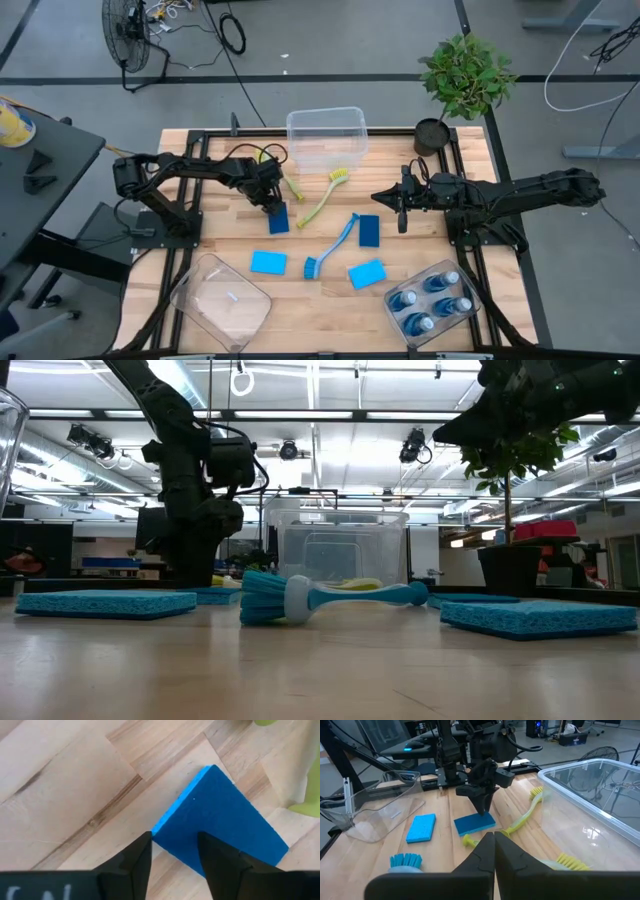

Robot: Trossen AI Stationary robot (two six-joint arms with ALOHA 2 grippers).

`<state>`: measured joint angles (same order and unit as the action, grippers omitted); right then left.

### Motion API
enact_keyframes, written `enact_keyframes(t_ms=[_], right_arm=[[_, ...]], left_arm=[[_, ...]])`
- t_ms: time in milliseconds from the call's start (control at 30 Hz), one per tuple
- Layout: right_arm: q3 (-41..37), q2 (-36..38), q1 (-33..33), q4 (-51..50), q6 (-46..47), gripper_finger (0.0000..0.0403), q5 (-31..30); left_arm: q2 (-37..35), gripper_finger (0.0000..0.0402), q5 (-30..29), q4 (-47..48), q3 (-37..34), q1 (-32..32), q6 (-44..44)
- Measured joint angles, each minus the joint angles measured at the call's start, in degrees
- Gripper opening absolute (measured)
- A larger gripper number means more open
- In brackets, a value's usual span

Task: Pick & Place Kitchen Sink Supplies
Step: Put the blue sponge into the bottom left transparent bin

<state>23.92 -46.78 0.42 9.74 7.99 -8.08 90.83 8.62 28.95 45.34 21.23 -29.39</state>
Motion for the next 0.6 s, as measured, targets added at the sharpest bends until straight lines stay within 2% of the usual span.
enact_keyframes(t_ms=[433, 600], right_arm=[[0.0, 0.0, -0.02, 0.02, 0.02, 0.0004, 0.0], [0.0, 0.0, 0.0, 0.02, 0.02, 0.0004, 0.0]], left_arm=[[0.0, 0.0012, -0.7, 0.02, 0.0, 0.02, 0.52], [0.0, 0.0004, -0.7, 0.02, 0.0, 0.02, 1.1]])
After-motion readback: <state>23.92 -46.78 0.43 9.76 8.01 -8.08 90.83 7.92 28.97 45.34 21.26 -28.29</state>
